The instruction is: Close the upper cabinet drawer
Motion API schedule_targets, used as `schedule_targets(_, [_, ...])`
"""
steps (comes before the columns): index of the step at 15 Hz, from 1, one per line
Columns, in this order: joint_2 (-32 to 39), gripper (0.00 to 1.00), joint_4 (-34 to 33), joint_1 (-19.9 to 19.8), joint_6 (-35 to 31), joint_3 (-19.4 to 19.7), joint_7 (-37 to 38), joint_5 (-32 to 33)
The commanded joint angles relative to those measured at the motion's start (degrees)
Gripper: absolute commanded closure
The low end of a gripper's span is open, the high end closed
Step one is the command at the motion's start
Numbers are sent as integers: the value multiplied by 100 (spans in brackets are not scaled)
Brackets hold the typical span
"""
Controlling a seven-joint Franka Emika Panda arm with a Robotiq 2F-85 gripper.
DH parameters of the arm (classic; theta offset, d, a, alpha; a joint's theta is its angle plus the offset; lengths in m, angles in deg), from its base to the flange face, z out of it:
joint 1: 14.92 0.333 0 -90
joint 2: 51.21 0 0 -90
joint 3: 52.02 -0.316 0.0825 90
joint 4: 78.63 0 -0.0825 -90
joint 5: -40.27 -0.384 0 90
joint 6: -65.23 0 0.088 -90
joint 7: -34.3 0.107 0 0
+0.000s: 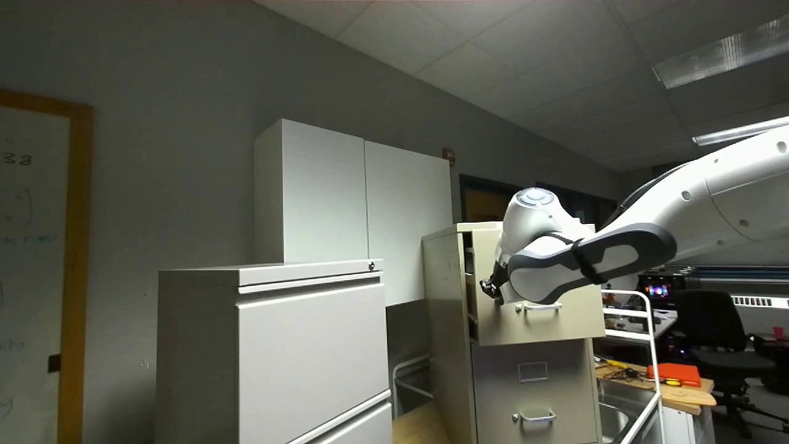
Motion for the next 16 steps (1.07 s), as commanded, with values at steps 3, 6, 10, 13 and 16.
schedule_targets(3, [1381, 100, -1234, 173, -362, 247, -287, -176])
schedule_targets(6, [1718, 100, -1574, 337, -339, 428, -447, -348])
schedule_targets(10, [2134, 100, -2052, 578, -163, 715, -782, -739])
schedule_targets(13, [2357, 100, -2378, 755, 35, 930, -1072, -1087])
schedule_targets(16, [2528, 100, -2649, 876, 215, 1085, -1293, -1342])
